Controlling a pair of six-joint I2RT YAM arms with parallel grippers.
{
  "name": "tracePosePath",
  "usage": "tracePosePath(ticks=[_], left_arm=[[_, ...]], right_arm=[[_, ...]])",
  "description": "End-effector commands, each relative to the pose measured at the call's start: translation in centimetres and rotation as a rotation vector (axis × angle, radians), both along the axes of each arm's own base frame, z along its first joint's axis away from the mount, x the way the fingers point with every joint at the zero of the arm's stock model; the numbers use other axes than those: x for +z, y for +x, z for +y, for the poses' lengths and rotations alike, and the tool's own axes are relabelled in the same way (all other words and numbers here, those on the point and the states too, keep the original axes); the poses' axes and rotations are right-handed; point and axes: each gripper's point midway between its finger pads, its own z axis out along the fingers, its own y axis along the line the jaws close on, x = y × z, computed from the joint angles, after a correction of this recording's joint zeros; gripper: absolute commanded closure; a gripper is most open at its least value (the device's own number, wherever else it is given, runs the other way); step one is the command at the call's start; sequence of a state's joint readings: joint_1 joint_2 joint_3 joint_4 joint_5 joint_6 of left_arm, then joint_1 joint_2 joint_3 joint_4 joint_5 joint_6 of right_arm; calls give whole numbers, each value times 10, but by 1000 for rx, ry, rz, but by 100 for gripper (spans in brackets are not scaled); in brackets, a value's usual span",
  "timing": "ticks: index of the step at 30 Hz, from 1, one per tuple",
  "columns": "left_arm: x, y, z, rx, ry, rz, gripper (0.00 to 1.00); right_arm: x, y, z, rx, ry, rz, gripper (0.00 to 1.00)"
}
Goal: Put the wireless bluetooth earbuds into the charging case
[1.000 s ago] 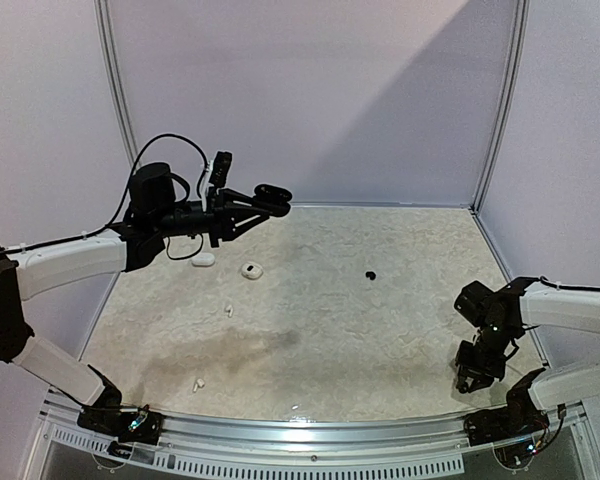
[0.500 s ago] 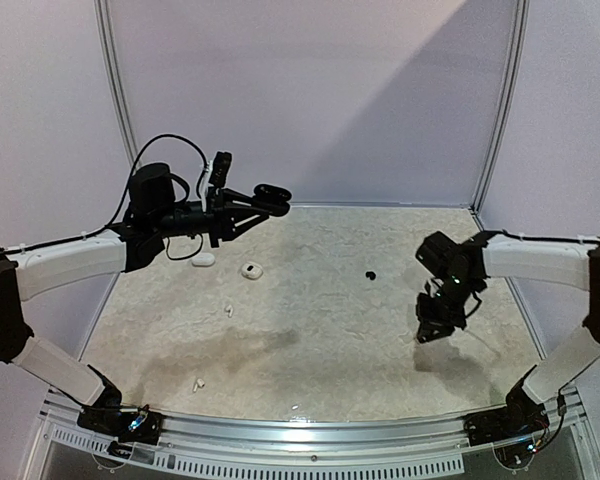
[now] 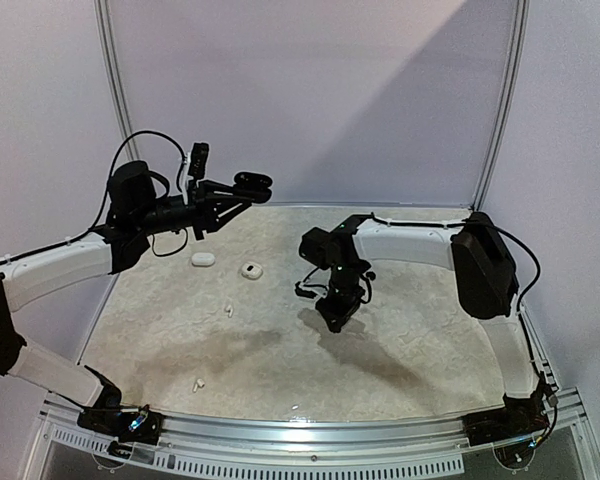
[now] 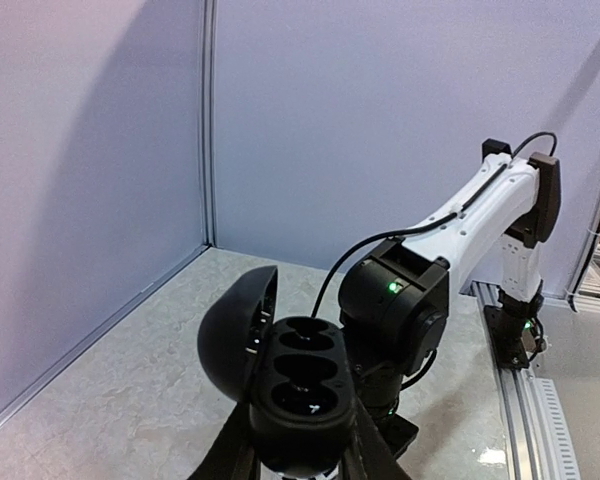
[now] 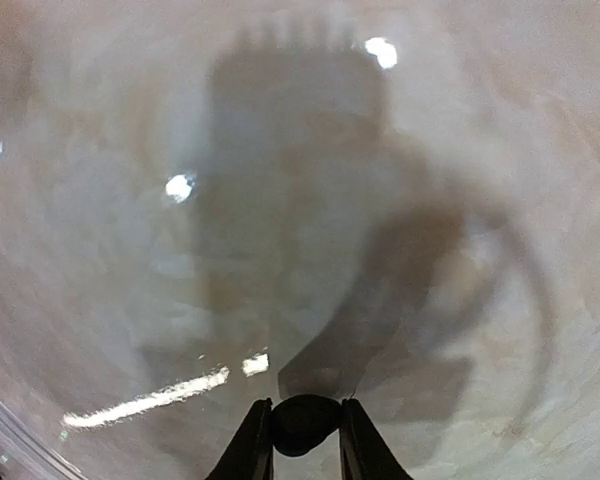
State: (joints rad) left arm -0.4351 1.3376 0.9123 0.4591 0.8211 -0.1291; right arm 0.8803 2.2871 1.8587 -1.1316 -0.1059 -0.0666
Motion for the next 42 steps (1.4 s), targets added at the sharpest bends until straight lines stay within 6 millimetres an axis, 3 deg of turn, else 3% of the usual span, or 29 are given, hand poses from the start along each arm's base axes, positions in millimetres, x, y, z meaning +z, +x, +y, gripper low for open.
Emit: tracePosePath(ticks=[1,4,6,12,15,18,23,27,42], left_arm=[[0,-3,5,2,-8,-4,100],[-1,-1,5,2,-6,-6,100],[-1,0,4,-1,-4,-7,100],[-1,2,3,-3,-3,-5,100],[3,2,4,-2,-6,-10,100],[4,0,5,-3,-6,-14,100],[4,-3,6,-1,3,-17,100],[3,-3,7,0,9,-17,100],[0,-3,7,-1,13,-14,100]], right_arm=[[-13,-20,-7,214,-61,46,71],[-14,-20,-4,202,-60,51,50],[-8,-18,-1,190,-41,41,42],[36,-4,9,157,83,-13,34],[60,10,10,96,195,-17,39],[70,24,9,38,256,-16,57],[48,20,4,15,234,33,74],[25,10,-3,1,197,84,76],[2,1,-7,-35,199,115,81]])
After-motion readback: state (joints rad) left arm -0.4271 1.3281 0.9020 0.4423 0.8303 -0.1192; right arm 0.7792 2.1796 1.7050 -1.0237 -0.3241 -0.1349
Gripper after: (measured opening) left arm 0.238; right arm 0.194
